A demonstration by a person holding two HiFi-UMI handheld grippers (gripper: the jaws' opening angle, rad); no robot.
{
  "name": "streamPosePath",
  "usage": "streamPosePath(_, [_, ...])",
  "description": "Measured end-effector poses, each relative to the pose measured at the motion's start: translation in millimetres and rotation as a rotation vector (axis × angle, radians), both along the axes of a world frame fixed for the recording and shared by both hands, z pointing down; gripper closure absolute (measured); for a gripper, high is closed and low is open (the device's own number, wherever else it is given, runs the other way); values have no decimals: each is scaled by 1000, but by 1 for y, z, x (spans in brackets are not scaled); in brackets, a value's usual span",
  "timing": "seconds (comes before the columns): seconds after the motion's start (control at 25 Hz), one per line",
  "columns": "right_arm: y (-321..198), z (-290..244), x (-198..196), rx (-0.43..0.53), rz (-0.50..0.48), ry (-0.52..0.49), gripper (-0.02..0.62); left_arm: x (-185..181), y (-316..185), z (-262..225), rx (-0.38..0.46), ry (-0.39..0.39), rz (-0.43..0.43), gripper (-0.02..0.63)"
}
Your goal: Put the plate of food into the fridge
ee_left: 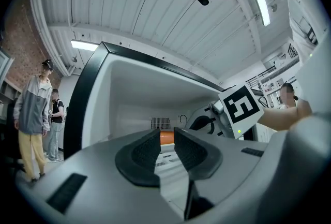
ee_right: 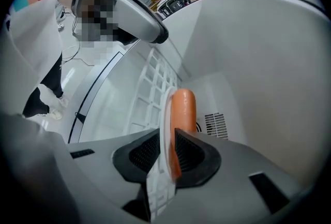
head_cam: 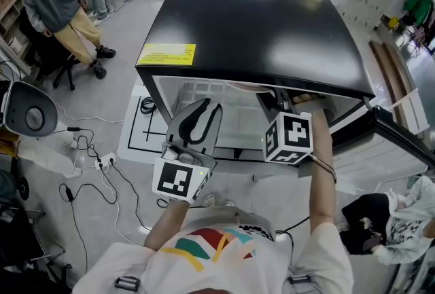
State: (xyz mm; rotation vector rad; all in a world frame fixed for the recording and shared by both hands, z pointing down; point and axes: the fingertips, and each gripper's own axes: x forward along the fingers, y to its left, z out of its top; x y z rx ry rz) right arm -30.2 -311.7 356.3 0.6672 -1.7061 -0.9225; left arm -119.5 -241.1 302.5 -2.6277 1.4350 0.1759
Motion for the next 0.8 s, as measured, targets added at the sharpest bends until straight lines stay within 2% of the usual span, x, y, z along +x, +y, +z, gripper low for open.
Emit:
streamPosePath(0.12, [-1,-3,-3,-21,-1,-51,512,0,-2,0,0,1,2,518])
streamPosePath(0.24, [0,-6,-9,-107,-22,-144,511,2,-3,-2,5,6,6,518])
streamPosePath(0.4, [2,-8,-15,-173,-45,-235,502,6,-3,-3,7,6,19,518])
streamPosePath(0.68, [16,-18,-28,-334,-153,-467,497,9,-5,-3,9,9,32,518])
streamPosePath(0.8, [21,-20,-31,-361,-174,-498,483,10,-5,-6,15,8,34,517])
